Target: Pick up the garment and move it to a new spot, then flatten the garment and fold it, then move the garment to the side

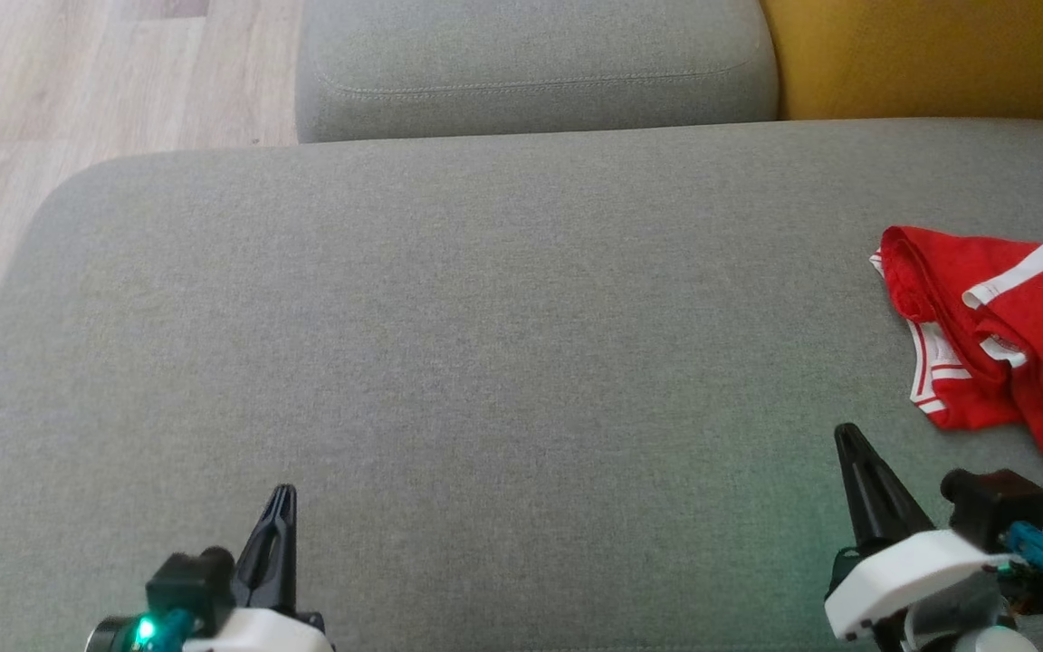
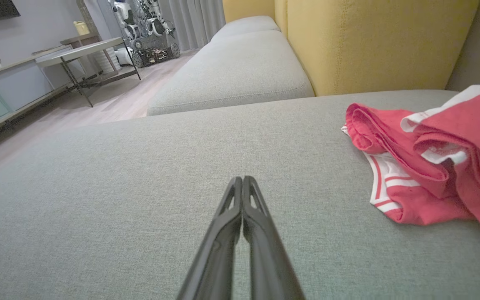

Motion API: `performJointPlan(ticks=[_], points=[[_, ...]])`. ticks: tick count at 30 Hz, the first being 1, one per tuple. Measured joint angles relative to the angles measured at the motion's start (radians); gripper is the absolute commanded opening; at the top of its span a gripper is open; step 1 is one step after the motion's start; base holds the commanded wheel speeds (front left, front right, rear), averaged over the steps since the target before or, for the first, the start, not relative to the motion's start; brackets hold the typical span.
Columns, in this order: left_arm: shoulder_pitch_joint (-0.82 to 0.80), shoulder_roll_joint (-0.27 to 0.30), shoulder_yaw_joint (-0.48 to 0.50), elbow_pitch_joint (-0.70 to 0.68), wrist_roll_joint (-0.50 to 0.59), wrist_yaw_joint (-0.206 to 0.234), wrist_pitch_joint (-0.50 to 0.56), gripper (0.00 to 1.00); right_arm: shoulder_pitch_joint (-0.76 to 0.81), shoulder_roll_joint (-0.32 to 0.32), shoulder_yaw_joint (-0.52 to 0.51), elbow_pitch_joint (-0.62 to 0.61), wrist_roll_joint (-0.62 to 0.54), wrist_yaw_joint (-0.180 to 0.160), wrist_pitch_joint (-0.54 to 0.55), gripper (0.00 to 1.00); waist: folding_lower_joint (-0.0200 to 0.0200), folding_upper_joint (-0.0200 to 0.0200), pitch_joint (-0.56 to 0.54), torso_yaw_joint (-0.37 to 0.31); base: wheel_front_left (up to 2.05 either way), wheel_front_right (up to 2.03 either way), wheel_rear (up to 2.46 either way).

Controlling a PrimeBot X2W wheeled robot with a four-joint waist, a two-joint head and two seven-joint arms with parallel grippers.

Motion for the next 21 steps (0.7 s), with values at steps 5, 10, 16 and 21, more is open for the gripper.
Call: performJointPlan(ticks=[5,10,16,21], points=[[0.001,-0.001,0.007,0.004,-0.059,-0.01,0.009,0.0,0.002,0.0,-0.001,0.005,0.064,0.0,0.0,0.0,0.0,0.0,0.0,-0.001,0.0,0.0,0.0],[-0.002,-0.004,0.013,0.015,-0.117,-0.02,0.018,0.0,0.0,0.0,-0.001,0.017,0.124,0.0,0.0,0.0,0.0,0.0,0.0,-0.002,0.0,0.0,0.0],[-0.017,-0.012,0.03,0.025,-0.185,-0.037,0.03,0.0,-0.012,0.0,-0.002,0.026,0.196,0.0,-0.002,0.0,0.0,0.0,0.001,-0.003,0.0,0.0,0.0],[-0.024,-0.016,0.043,0.033,-0.243,-0.053,0.043,0.0,-0.012,-0.001,-0.006,0.038,0.257,0.0,-0.002,0.0,0.0,0.0,0.001,-0.004,0.0,0.0,0.0]])
